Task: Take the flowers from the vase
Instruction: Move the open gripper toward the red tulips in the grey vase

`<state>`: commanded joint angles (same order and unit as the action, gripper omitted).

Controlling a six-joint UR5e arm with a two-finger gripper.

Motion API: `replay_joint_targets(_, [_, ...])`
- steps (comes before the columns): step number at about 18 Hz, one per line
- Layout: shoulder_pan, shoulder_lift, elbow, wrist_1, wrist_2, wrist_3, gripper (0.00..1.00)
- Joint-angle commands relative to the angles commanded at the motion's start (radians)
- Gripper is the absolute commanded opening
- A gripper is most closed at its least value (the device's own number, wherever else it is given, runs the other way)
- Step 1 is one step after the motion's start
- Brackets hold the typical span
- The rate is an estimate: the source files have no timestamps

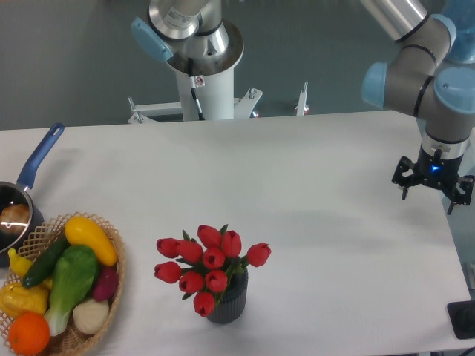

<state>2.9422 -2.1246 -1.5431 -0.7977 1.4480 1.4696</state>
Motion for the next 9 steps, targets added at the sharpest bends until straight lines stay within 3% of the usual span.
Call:
replay_joint_targets(3, [0.000,0.011,-0.018,0.000,-0.004,0.000,1.00])
replay_joint_targets(5, [-0.011,0.050,-0.050,0.005,-0.037,-0.018,1.00])
replay_joint_targets(9, [-0.011,0.118,-0.152,0.006,-0.351,-0.072,1.00])
